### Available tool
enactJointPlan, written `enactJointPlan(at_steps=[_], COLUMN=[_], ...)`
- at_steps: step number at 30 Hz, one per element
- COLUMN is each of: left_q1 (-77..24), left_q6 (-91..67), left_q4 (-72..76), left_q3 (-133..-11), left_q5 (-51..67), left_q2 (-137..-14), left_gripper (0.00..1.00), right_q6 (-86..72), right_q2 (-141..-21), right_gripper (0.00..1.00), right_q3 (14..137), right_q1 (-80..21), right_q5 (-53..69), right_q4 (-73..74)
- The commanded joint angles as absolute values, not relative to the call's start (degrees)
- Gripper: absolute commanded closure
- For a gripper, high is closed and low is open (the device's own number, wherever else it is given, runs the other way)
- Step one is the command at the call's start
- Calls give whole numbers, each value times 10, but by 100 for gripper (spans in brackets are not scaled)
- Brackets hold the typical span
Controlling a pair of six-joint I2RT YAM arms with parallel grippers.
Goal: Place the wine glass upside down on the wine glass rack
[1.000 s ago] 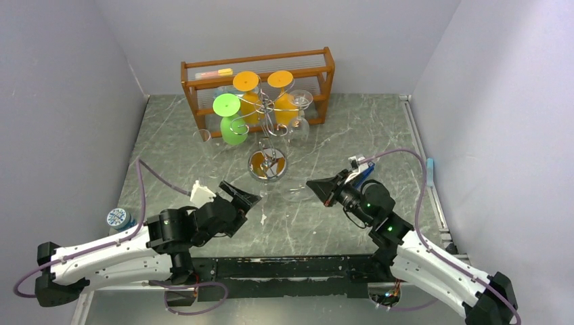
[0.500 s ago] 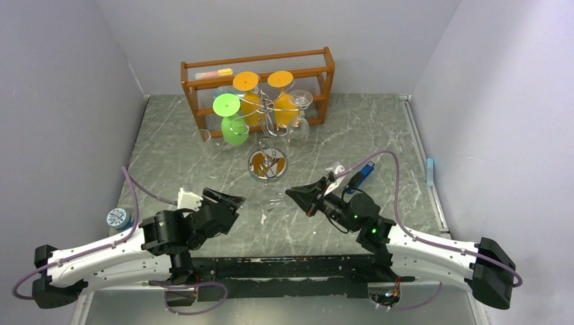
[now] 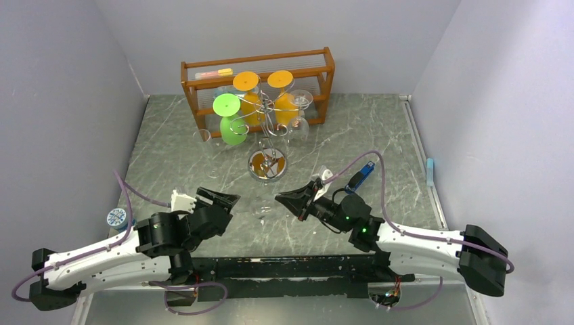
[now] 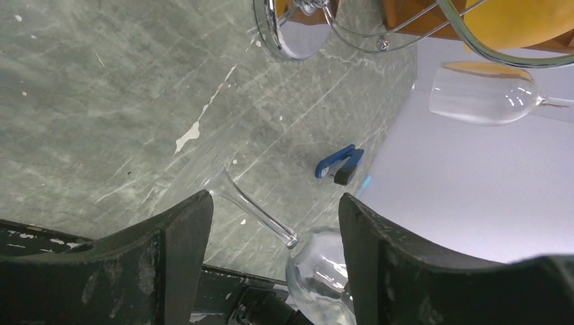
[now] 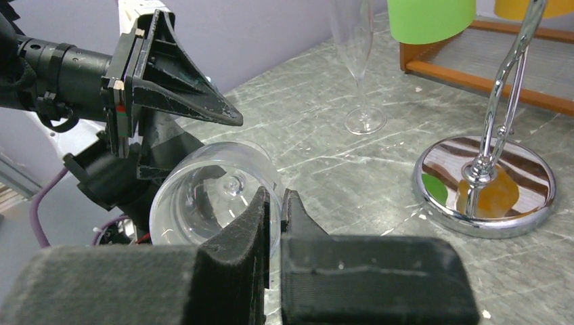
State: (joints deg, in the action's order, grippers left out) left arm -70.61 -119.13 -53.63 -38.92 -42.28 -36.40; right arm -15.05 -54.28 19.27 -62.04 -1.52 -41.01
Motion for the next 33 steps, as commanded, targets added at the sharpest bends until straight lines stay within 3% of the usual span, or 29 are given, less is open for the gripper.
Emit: enactJointPlan(at_steps=[1, 13, 26, 33], left_q1=[-708, -708, -708, -708], left_q6=[-1282, -1300, -1299, -1302], left_q4=[-568, -573, -494, -468], left_q3=[-385, -396, -396, -401], left_q5=[-447, -487, -504, -515], left_q2=[-367, -404, -436, -430], left_gripper=[26, 38, 33, 44], right_q6=[-131, -121, -122, -124], right_q2=[-565, -579, -544, -537], right_gripper=[100, 100, 100, 100], right_q3=[210, 218, 193, 175], right_q1=[-630, -642, -643, -642], right_q5=[-31, -7, 12, 9], right_q4=[-513, -571, -579, -601])
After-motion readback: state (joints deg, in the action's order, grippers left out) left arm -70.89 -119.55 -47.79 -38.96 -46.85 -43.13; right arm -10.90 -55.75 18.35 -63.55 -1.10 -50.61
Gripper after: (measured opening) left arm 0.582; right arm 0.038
